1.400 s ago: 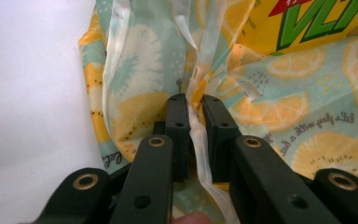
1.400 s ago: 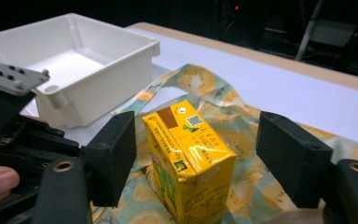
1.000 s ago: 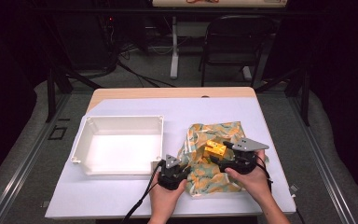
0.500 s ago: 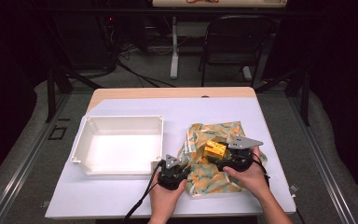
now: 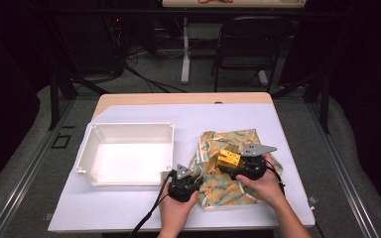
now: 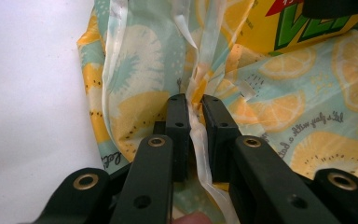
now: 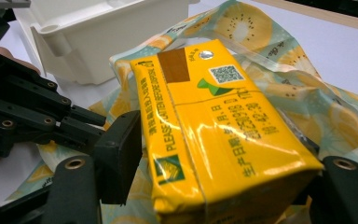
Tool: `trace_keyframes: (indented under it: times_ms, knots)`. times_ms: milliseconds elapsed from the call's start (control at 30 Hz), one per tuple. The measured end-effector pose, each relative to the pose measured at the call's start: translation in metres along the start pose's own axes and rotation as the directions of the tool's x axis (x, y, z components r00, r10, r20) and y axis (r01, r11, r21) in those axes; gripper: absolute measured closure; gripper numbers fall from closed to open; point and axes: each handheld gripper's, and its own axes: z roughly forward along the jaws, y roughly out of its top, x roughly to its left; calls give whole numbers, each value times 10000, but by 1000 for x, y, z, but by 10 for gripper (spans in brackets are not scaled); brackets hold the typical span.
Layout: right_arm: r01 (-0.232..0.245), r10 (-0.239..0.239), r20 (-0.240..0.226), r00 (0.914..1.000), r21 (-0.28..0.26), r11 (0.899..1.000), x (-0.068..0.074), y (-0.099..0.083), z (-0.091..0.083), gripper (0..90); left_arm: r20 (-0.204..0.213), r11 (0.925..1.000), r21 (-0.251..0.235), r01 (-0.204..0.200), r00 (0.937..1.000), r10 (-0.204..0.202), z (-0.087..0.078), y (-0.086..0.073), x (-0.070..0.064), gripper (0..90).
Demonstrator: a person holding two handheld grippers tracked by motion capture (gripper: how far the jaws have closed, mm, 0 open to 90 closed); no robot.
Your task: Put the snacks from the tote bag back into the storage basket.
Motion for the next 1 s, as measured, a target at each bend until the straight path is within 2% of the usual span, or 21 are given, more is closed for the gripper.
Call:
trace_keyframes:
  times_ms: [233,267,333,533,633,767,1000]
  knots:
    - [151,-151,-83,9999,36,9999,-1,1,1,397,36,10000,12,23,10000,-23,0,0,0,822]
    - [227,-227,-20,9997,21,9997,0,1,-1,469,74,10000,99,9,10000,-9,0,0,0,822]
    - [322,-322,50,9995,-1,9995,0,1,-2,489,66,10000,46,12,10000,-12,0,0,0,822]
    - [580,-587,321,9978,217,9981,4,3,-3,510,59,10000,32,-12,10000,12,0,0,0,822]
    - [532,-546,455,9975,309,9981,5,4,-6,513,73,10000,42,8,10000,-8,0,0,0,821]
    - [318,-318,565,9979,6,9995,7,10,-14,515,76,10000,58,-10,10000,10,0,0,0,822]
    - [337,-328,794,9963,-97,9994,14,22,-25,515,20,9999,53,-90,10000,90,0,0,-1,820]
